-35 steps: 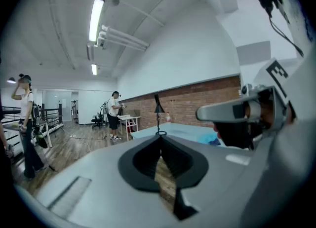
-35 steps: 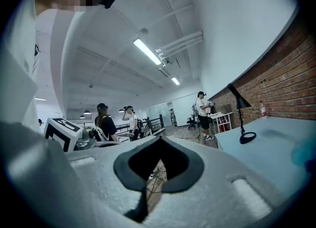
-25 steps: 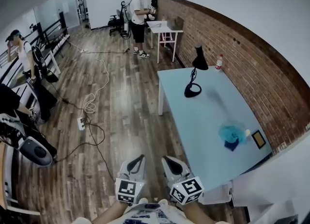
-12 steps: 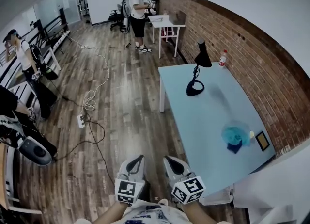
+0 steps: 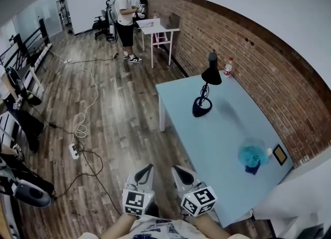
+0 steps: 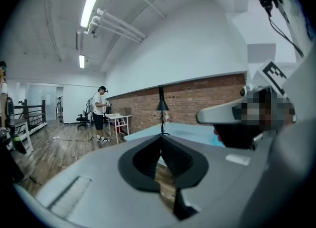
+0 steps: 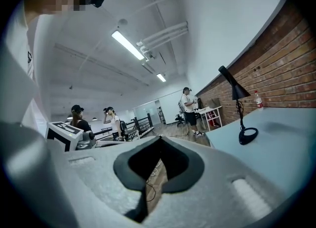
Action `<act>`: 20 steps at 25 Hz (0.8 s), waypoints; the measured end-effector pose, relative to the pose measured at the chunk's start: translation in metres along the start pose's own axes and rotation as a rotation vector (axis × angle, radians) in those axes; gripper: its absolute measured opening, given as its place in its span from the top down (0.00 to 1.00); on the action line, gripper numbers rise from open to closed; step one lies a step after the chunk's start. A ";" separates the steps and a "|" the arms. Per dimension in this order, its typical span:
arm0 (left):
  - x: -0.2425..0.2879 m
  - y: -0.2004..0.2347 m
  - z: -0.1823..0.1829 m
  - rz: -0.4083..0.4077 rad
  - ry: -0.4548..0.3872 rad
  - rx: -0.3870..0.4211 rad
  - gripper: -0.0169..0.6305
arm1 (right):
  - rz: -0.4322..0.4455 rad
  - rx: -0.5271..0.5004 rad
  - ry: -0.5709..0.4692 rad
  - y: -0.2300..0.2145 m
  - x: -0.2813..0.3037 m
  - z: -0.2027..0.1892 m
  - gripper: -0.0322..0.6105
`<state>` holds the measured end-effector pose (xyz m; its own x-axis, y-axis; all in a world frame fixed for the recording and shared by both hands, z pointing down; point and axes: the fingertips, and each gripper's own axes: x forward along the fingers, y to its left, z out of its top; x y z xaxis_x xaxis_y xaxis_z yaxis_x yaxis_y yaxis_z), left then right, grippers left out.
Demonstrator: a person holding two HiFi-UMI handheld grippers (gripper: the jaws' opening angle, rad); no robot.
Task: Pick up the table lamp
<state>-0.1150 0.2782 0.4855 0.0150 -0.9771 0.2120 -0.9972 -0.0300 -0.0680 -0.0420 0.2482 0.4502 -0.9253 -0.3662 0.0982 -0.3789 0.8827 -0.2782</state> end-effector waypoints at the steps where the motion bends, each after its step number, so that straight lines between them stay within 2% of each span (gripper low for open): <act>1: 0.010 0.011 0.003 -0.019 -0.001 0.003 0.99 | -0.008 0.002 -0.003 -0.002 0.016 0.003 0.95; 9: 0.083 0.063 0.018 -0.189 -0.009 0.035 0.99 | -0.151 0.034 -0.021 -0.039 0.091 0.021 0.95; 16: 0.125 0.078 0.022 -0.295 -0.013 0.043 0.99 | -0.265 0.031 -0.061 -0.069 0.115 0.039 0.95; 20: 0.151 0.073 0.023 -0.344 -0.009 0.034 0.99 | -0.315 0.036 -0.055 -0.089 0.115 0.041 0.95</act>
<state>-0.1837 0.1237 0.4898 0.3507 -0.9105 0.2192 -0.9307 -0.3649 -0.0266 -0.1142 0.1152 0.4472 -0.7601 -0.6359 0.1335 -0.6448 0.7129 -0.2755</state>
